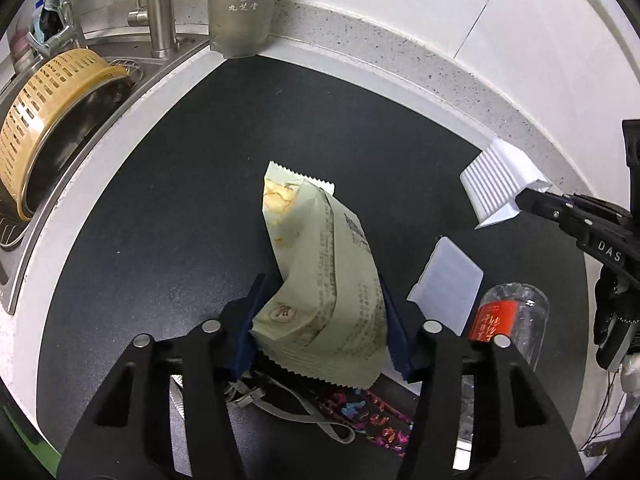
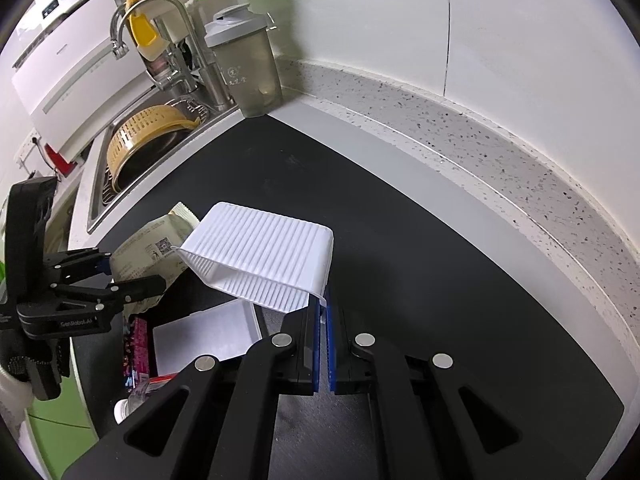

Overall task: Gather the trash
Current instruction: 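Grasp the white tray with the right tool while the left tool grasps the snack wrapper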

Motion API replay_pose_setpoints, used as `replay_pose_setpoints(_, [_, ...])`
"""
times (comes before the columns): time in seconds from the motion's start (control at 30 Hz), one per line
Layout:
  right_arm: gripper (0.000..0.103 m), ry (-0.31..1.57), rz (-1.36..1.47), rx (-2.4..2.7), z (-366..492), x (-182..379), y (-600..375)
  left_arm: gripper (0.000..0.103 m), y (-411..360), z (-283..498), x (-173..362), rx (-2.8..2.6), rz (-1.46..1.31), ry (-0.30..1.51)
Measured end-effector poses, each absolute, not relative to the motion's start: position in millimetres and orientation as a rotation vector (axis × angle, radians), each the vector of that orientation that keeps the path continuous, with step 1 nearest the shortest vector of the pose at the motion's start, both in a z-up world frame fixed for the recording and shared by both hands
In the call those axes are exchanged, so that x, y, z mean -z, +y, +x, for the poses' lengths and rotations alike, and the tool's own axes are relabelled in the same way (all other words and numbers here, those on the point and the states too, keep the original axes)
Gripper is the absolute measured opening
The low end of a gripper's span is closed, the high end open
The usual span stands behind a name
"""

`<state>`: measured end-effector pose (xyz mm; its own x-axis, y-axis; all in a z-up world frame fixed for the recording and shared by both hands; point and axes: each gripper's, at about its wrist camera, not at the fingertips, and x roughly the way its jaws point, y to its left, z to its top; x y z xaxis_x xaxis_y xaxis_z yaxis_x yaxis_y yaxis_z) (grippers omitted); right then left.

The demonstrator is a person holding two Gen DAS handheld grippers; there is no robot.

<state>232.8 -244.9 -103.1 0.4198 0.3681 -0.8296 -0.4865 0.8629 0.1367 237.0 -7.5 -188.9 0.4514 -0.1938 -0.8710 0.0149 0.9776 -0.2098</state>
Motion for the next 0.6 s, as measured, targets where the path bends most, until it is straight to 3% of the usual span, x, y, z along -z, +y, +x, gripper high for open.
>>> replay_pose_setpoints(0.2, [0.002,0.986,-0.139,-0.547,226.4,91.1,-242.5,0.041,-7.3,232.6,168.3,0.131,-0.184,1.054])
replay_pose_setpoints(0.6, [0.002,0.917,-0.163,-0.629,172.3,36.8,-223.1,0.04,6.8,163.3,98.9,0.11,-0.201,0.961])
